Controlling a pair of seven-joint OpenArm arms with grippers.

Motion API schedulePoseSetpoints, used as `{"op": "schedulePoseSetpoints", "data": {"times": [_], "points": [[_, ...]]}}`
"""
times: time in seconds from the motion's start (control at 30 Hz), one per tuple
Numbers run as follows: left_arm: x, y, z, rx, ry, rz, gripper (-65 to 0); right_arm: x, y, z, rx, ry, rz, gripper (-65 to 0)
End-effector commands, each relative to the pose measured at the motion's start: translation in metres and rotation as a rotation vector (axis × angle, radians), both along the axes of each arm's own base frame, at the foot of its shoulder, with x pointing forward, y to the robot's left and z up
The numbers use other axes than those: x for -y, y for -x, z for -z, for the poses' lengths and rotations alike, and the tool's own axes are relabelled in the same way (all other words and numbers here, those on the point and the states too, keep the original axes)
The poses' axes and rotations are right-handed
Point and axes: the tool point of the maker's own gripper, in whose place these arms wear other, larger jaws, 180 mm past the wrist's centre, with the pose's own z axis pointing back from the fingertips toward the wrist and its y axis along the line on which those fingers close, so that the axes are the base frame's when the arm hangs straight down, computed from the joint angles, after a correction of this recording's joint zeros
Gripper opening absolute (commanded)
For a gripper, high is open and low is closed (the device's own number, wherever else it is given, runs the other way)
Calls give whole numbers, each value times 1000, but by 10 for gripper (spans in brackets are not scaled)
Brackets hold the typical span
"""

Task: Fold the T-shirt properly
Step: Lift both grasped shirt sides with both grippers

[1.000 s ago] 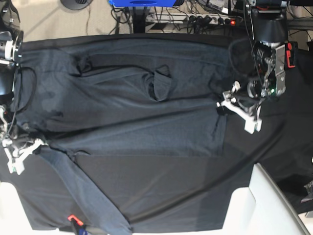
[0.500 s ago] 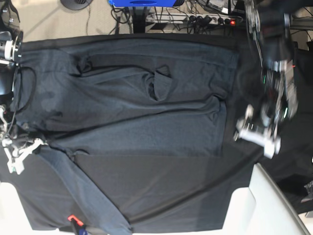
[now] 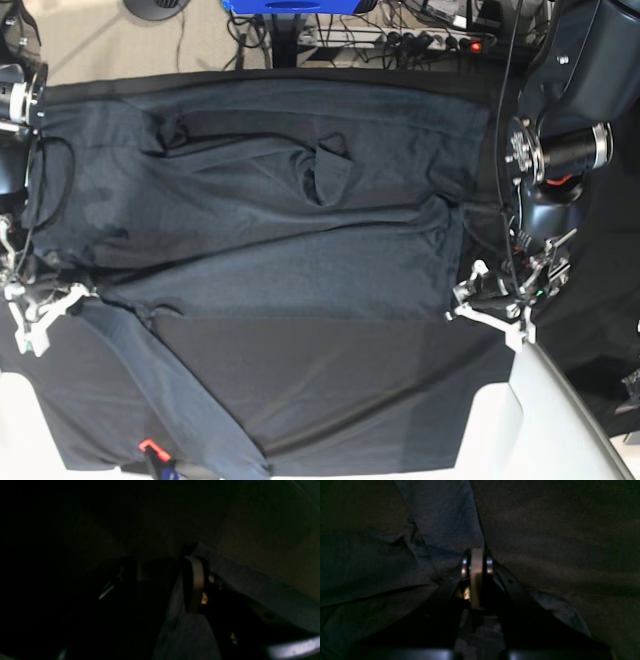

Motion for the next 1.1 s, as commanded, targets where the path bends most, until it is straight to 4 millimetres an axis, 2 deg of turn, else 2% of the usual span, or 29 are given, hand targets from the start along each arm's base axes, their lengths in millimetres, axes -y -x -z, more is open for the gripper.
{"op": "schedulePoseSetpoints", "data": {"times": [0.0, 0.1, 0.2, 0.4, 0.47, 0.5, 0.57, 0.6, 0.67, 0.83, 0.97, 1.07], "points": [[5, -6, -5, 0, 2, 19, -360, 11, -19, -26, 77, 14, 11, -650], [19, -5, -1, -8, 7, 46, -360, 11, -19, -26, 77, 14, 11, -650], [42, -6, 1, 5, 47, 102, -360, 12, -19, -26, 77, 15, 12, -650], [49, -7, 1, 7, 58, 114, -365, 15, -19, -27, 77, 19, 14, -650], [48, -5, 3, 6, 57, 112, -418, 16, -18, -27, 75, 21, 14, -650], [48, -1, 6, -3, 58, 111, -467, 16, -18, -27, 75, 21, 14, -650], [46, 0, 7, 8, 52, 105, -627, 16, -17, -26, 74, 21, 14, -650], [44, 0, 7, 16, 48, 99, -650, 16, -17, -26, 74, 21, 14, -650], [35, 3, 10, 27, 33, 83, -650, 14, -18, -26, 76, 17, 15, -650], [28, -1, 4, 44, 21, 76, -650, 12, -20, -27, 89, 15, 14, -650], [18, -23, -23, 119, -11, 79, -650, 12, -24, -32, 127, 15, 14, -650], [10, -29, -36, 115, -20, 94, -650, 13, -26, -34, 131, 18, 14, -650]]}}
